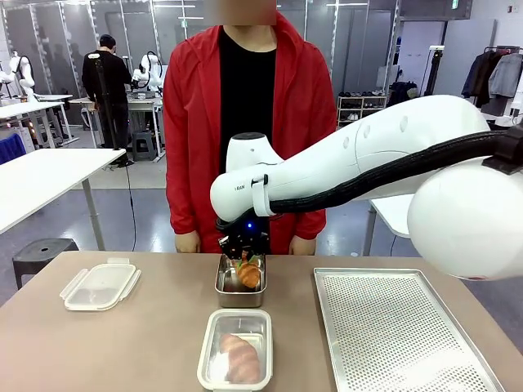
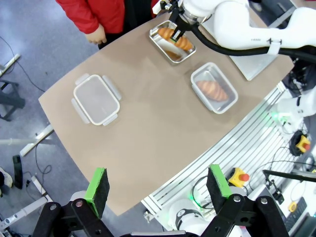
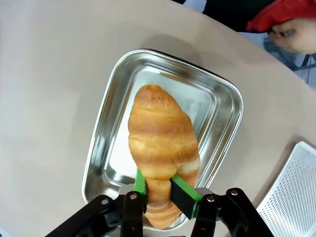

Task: Place the bread into the airtight container.
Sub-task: Pick up a Butter Roll and place it into an empty Airtight Container.

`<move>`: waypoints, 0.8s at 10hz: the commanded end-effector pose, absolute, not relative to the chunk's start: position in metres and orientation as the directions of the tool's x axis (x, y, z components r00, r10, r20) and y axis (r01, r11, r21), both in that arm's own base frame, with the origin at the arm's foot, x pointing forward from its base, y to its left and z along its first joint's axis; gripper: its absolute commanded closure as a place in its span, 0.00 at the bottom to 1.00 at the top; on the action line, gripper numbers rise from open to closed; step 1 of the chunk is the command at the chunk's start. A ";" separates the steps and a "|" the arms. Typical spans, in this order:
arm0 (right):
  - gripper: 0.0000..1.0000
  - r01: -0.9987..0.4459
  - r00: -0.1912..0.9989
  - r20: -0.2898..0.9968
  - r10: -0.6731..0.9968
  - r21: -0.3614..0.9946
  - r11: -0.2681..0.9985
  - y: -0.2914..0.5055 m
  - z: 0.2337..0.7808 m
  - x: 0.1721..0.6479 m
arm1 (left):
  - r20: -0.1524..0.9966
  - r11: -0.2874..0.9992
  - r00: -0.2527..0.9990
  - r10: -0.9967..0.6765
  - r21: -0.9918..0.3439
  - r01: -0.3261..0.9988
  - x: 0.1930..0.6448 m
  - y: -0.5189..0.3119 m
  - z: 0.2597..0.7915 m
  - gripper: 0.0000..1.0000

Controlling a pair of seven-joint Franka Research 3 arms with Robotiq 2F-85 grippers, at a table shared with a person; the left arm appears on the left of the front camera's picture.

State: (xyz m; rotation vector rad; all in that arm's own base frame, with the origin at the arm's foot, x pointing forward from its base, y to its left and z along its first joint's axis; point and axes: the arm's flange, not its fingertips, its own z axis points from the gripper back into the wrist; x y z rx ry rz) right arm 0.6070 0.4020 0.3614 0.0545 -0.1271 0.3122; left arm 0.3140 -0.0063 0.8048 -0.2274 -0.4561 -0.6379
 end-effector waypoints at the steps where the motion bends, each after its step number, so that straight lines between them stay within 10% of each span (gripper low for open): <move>1: 0.20 -0.272 0.951 0.153 0.267 0.011 0.962 0.406 0.365 0.611 | 0.474 0.774 0.704 -0.529 -0.071 0.629 0.312 -0.005 0.806 0.00; 3: 0.00 -0.278 0.950 0.148 0.273 0.009 0.961 0.408 0.363 0.610 | 0.474 0.774 0.704 -0.529 -0.071 0.629 0.312 -0.005 0.806 0.00; 5: 0.00 -0.282 0.950 0.144 0.278 0.007 0.959 0.407 0.362 0.611 | 0.474 0.774 0.704 -0.529 -0.071 0.629 0.312 -0.005 0.806 0.00; 8: 0.26 -0.310 0.943 0.139 0.302 0.035 0.950 0.405 0.362 0.610 | 0.474 0.774 0.704 -0.529 -0.071 0.629 0.312 -0.005 0.806 0.00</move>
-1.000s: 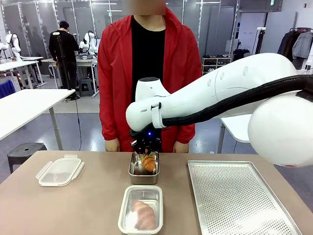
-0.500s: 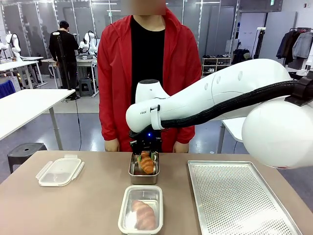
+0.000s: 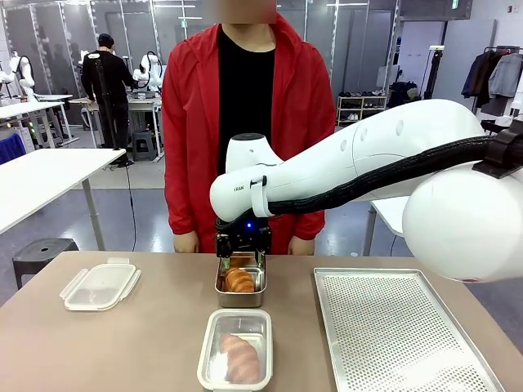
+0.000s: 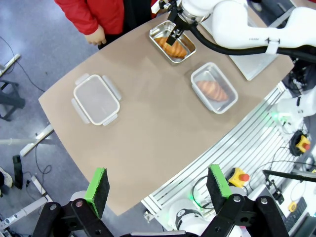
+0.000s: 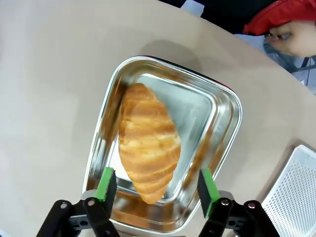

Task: Place the bread into the airtight container.
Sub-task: Pick up a Butter Roll and place it into an empty Airtight Container.

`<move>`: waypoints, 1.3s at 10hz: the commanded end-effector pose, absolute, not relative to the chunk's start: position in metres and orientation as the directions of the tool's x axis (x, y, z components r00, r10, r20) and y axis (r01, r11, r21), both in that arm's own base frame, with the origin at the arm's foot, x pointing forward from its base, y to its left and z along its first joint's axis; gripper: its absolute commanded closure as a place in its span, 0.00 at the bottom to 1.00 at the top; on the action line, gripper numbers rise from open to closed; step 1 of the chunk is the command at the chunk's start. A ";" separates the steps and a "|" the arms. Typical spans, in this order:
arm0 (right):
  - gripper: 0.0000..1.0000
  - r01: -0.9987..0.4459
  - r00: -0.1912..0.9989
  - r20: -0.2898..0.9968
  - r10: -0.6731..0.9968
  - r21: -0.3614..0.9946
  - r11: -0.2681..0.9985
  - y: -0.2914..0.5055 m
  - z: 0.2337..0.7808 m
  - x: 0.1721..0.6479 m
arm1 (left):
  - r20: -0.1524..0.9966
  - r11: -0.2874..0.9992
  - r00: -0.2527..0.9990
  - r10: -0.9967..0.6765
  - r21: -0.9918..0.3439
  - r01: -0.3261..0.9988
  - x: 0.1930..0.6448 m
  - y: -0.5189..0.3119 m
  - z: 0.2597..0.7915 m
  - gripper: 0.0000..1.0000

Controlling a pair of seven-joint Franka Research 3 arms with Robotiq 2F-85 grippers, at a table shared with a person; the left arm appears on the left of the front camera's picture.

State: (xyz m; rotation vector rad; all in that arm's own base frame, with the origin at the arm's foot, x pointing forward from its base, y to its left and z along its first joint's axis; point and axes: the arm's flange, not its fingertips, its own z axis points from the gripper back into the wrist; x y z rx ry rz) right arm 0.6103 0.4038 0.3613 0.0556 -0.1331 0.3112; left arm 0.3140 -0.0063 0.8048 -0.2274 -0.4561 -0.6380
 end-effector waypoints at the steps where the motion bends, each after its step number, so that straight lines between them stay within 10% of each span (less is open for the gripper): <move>1: 0.26 -0.310 0.943 0.139 0.302 0.035 0.950 0.405 0.362 0.610 | 0.474 0.774 0.704 -0.529 -0.071 0.629 0.312 -0.005 0.806 0.00; 13: 0.26 -0.310 0.943 0.139 0.302 0.035 0.950 0.405 0.362 0.610 | 0.474 0.774 0.704 -0.529 -0.071 0.629 0.312 -0.005 0.806 0.00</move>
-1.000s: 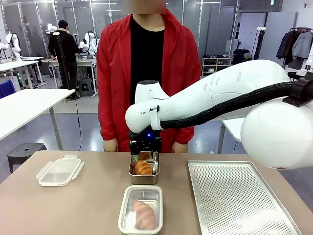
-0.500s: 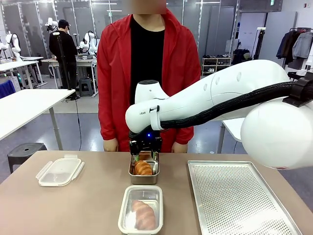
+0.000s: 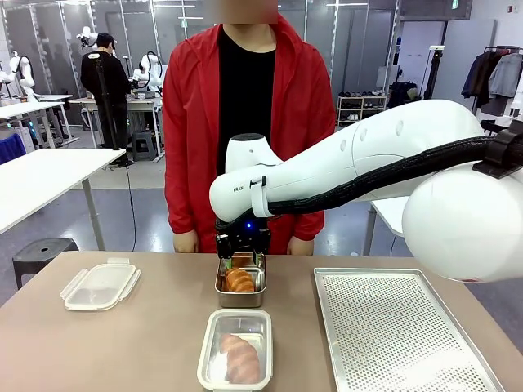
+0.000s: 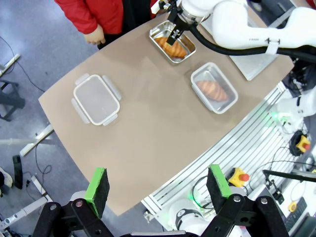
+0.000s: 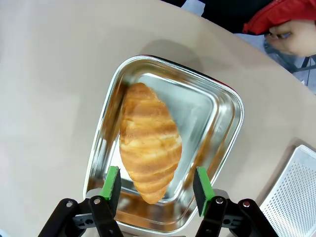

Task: Place the bread into the airtight container.
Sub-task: Pick up a Butter Roll and place it into an empty Airtight Container.

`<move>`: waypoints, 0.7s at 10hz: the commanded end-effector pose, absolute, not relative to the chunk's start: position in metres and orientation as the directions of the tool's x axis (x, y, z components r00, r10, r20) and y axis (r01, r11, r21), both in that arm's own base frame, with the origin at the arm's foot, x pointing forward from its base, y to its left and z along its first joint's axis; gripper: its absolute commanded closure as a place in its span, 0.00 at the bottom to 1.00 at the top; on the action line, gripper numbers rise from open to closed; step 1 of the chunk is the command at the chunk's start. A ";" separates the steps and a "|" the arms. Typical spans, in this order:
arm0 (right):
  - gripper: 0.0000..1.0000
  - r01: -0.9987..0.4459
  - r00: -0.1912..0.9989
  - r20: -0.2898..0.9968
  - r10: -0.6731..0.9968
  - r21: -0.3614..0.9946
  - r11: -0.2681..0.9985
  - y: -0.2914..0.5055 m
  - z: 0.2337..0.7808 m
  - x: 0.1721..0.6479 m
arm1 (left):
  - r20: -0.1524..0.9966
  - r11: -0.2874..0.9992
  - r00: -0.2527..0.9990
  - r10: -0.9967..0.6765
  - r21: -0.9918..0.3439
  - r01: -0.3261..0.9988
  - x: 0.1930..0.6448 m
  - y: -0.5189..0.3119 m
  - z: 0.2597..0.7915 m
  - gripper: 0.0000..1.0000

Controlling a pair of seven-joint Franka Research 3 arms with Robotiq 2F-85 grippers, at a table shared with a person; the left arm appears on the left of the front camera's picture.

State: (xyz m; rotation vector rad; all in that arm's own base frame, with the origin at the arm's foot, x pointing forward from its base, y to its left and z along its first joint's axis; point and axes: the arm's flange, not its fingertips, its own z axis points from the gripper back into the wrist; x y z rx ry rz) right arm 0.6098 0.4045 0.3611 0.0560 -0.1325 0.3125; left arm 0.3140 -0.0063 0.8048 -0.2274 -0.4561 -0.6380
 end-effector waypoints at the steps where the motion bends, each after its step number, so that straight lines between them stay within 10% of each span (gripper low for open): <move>1: 0.26 -0.310 0.943 0.139 0.302 0.035 0.950 0.405 0.362 0.610 | 0.474 0.774 0.704 -0.529 -0.071 0.629 0.312 -0.005 0.806 0.00; 7: 0.26 -0.426 0.891 0.224 0.394 0.120 0.897 0.315 0.514 0.546 | 0.474 0.774 0.704 -0.529 -0.071 0.629 0.312 -0.005 0.806 0.00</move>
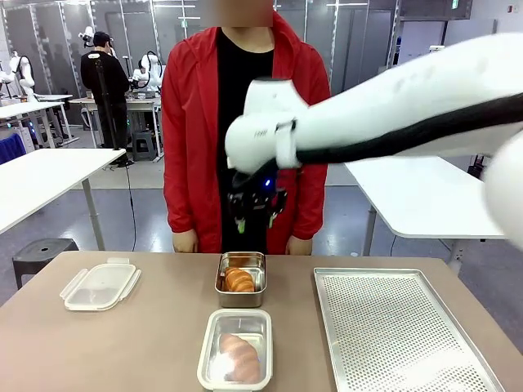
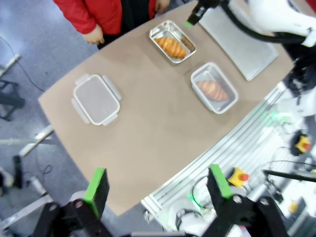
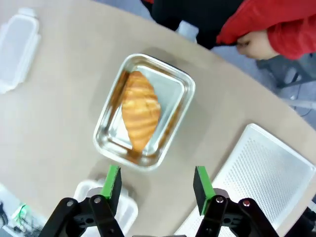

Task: Place the bread into the airtight container.
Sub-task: Pick up a Butter Roll and place it into an empty Airtight Container.

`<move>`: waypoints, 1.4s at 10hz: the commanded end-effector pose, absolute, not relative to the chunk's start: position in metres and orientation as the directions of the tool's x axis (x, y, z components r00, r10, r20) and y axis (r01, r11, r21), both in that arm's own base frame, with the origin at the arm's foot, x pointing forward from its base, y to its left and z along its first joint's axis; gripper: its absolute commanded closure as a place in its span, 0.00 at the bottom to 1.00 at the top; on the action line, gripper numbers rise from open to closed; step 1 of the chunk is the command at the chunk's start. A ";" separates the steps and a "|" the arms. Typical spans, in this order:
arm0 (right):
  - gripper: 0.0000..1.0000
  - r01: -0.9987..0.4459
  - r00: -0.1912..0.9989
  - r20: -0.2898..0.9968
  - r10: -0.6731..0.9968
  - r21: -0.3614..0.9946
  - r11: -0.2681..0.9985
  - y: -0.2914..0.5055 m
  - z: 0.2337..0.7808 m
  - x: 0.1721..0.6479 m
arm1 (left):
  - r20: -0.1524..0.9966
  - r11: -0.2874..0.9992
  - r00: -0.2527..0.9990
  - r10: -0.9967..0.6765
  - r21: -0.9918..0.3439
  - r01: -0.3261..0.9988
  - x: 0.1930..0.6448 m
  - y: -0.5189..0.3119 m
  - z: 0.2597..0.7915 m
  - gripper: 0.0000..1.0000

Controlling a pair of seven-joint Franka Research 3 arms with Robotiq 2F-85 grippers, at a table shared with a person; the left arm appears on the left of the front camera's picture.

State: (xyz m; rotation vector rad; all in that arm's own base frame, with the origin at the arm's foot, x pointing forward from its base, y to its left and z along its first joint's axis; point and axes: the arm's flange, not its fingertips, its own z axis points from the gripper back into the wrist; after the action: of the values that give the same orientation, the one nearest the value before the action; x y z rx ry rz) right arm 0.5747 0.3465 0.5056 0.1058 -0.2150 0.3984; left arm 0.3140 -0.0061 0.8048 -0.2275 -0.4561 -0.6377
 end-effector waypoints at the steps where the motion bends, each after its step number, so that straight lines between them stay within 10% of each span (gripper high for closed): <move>1: 0.26 -0.440 0.886 0.239 0.399 0.158 0.884 0.296 0.541 0.530 | 0.474 0.774 0.704 -0.529 -0.071 0.629 0.312 -0.005 0.806 0.00; 10: 0.26 -0.289 0.890 0.389 0.240 0.073 0.954 0.113 0.786 0.334 | 0.474 0.774 0.704 -0.529 -0.071 0.629 0.312 -0.005 0.806 0.00; 14: 0.26 -0.176 0.887 0.446 0.122 0.082 0.981 0.066 0.793 0.295 | 0.474 0.774 0.704 -0.529 -0.071 0.629 0.312 -0.005 0.806 0.00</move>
State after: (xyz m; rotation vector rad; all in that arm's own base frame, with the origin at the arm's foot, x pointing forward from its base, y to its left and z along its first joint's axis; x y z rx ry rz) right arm 0.3033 0.0752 0.8037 0.1219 -0.4284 0.2012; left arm 0.3140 -0.0059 0.8049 -0.2274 -0.4562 -0.6372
